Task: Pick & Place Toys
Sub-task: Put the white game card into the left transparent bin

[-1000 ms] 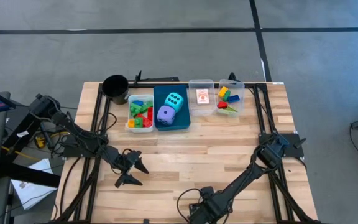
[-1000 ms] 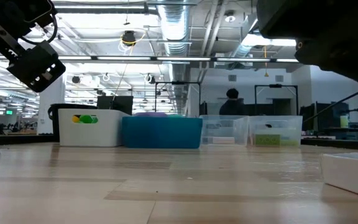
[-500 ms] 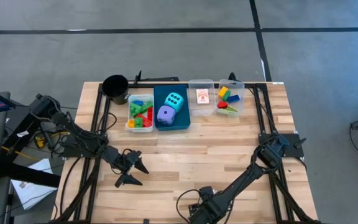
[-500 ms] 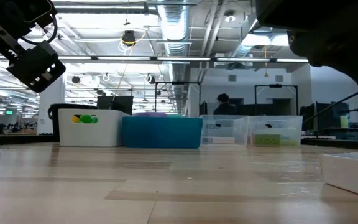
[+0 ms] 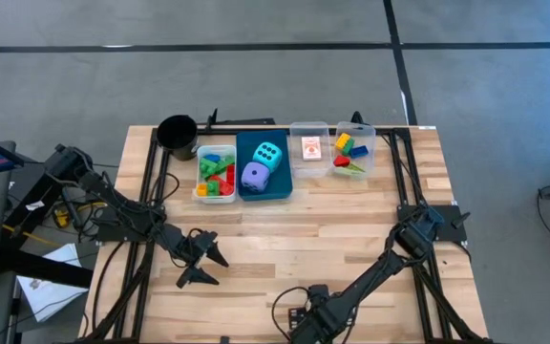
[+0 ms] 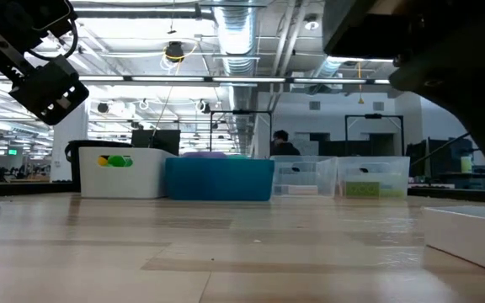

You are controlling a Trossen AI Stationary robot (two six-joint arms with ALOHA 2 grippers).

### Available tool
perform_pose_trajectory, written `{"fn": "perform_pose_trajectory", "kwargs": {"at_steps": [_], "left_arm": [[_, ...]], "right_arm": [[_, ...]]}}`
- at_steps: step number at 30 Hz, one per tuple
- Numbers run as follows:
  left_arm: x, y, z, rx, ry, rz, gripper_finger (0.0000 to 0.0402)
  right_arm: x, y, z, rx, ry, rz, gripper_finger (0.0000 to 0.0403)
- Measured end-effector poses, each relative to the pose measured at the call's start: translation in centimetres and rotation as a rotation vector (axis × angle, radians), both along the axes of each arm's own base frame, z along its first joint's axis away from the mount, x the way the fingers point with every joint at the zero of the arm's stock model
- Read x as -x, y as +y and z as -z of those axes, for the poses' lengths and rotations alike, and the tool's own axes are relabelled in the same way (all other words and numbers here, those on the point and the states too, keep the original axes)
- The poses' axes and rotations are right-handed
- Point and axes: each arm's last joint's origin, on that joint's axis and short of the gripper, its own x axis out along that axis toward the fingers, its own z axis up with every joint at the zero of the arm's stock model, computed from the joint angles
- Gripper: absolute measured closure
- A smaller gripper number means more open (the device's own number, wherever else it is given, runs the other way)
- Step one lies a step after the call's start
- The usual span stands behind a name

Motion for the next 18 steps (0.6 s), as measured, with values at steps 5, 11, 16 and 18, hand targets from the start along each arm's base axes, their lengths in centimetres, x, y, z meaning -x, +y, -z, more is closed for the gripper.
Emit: {"fn": "perform_pose_trajectory", "kwargs": {"at_steps": [5,11,16,18], "left_arm": [[0.0,0.0,0.0,-0.001,0.002,0.0,0.0101],[0.0,0.0,0.0,-0.002,0.003,0.0,0.0101],[0.0,0.0,0.0,-0.002,0.003,0.0,0.0101],[0.0,0.0,0.0,-0.004,0.002,0.001,0.0101]], "right_arm": [[0.0,-0.1,0.0,0.003,0.003,0.028,0.0134],[0.1,-0.6,-0.2,0.07,-0.004,0.053,0.0134],[-0.1,-1.9,-1.4,0.152,0.071,0.048,0.0134],[-0.5,-2.5,-2.1,0.175,0.08,0.039,0.0134]]}}
